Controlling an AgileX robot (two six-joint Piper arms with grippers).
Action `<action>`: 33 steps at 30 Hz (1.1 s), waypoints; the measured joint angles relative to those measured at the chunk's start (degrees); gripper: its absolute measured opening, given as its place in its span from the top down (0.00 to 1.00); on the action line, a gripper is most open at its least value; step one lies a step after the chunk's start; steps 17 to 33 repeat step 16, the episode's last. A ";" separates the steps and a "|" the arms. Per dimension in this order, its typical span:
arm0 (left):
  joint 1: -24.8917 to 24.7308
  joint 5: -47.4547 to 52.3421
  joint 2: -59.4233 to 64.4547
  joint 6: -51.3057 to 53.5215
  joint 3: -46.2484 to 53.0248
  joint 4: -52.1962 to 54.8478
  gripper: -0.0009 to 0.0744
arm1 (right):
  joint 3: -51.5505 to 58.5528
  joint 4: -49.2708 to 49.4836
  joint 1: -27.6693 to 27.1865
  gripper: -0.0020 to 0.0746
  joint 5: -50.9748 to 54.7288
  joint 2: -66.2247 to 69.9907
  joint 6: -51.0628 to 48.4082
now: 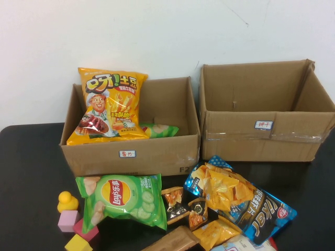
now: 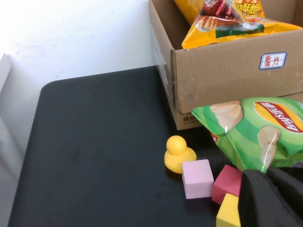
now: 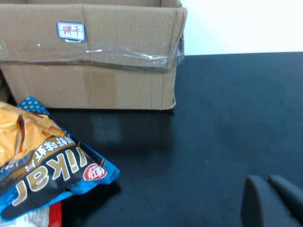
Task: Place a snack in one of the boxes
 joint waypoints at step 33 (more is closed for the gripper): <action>0.00 0.00 0.00 -0.53 0.00 0.00 0.99 | 0.00 0.00 0.00 0.98 0.00 0.00 0.00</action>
